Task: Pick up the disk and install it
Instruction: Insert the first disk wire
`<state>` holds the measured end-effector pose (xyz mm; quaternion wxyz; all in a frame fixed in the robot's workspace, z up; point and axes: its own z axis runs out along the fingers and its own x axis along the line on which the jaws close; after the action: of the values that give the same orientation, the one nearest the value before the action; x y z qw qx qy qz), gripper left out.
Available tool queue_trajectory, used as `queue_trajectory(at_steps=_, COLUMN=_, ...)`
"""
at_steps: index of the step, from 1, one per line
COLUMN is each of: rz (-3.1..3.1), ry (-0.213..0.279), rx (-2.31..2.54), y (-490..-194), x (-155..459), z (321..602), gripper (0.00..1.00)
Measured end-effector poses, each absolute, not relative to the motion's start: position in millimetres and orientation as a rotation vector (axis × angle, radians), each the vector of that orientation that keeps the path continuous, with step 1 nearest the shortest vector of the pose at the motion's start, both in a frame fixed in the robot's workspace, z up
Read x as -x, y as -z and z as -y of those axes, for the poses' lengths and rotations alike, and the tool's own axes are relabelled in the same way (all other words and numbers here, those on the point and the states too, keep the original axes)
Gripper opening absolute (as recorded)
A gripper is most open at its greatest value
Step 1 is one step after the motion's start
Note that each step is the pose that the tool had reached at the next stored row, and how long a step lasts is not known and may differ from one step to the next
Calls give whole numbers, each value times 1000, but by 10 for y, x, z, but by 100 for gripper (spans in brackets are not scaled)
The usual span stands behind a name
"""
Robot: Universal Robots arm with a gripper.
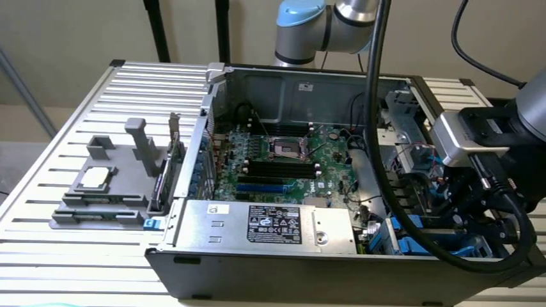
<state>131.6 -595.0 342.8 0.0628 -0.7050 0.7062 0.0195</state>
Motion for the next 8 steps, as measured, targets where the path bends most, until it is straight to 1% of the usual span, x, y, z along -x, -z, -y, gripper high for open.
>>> queue_trajectory(at_steps=8, rz=-2162, ry=-57, rx=2110, y=-3417, x=-1336, z=5897, gripper=17)
